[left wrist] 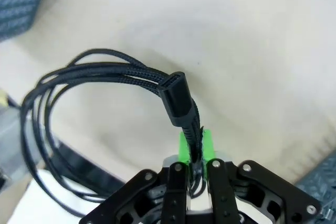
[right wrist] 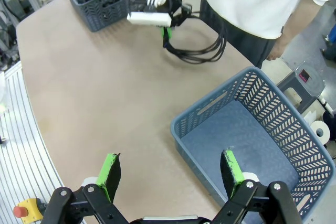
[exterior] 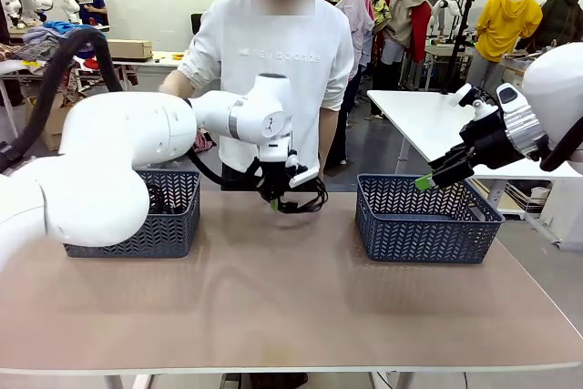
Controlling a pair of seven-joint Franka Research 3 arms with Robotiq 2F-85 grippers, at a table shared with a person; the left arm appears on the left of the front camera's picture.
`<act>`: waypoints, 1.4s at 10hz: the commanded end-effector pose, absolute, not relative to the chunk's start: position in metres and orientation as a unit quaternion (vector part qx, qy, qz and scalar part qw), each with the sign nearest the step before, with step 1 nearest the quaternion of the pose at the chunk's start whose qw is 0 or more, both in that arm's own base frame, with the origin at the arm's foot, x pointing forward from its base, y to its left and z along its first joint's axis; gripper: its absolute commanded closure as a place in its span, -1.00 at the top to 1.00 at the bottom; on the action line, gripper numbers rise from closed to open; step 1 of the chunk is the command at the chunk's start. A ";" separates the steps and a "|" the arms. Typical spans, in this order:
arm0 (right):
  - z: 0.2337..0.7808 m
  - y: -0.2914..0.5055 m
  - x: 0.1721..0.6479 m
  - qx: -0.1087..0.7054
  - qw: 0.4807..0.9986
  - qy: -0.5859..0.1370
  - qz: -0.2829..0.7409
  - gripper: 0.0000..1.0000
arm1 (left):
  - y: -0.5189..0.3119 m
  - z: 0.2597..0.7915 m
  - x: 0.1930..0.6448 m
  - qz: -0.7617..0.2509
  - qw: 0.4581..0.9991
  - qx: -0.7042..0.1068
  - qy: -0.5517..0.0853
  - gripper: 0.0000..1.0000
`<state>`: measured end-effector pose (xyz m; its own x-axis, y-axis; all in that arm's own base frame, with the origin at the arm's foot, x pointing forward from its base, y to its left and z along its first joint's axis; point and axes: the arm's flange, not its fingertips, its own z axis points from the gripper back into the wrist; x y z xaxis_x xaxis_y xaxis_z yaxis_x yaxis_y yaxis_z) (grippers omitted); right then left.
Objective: Organize the cables according to human instructions.
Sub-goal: Pick up a bundle of cables and place it in the basket indicated by the human.
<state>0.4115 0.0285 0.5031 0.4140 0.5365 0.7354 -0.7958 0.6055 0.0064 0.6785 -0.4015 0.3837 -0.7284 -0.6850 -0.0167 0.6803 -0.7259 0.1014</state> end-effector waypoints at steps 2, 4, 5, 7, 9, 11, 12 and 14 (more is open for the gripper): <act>0.501 0.027 0.414 0.189 0.812 -0.370 0.410 1.00 | -0.375 0.449 0.636 -0.869 0.493 0.029 -0.044 -1.00; 0.501 0.027 0.414 0.189 0.812 -0.370 0.410 1.00 | -0.343 0.491 0.610 -0.832 0.551 0.037 -0.046 -1.00; 0.501 0.027 0.414 0.189 0.812 -0.370 0.410 1.00 | -0.319 0.506 0.600 -0.816 0.575 0.049 -0.045 -1.00; 0.501 0.027 0.414 0.189 0.812 -0.370 0.410 1.00 | -0.273 0.520 0.584 -0.791 0.606 0.057 -0.054 -1.00; 0.501 0.027 0.414 0.189 0.812 -0.370 0.410 1.00 | -0.226 0.523 0.569 -0.769 0.634 0.050 -0.062 -1.00; 0.501 0.027 0.414 0.189 0.812 -0.370 0.410 1.00 | -0.189 0.517 0.559 -0.744 0.662 0.051 -0.068 -1.00; 0.501 0.027 0.414 0.189 0.812 -0.370 0.410 1.00 | -0.172 0.513 0.557 -0.734 0.674 0.047 -0.072 -1.00; 0.501 0.027 0.414 0.189 0.812 -0.370 0.410 1.00 | -0.147 0.507 0.553 -0.715 0.693 0.041 -0.079 -1.00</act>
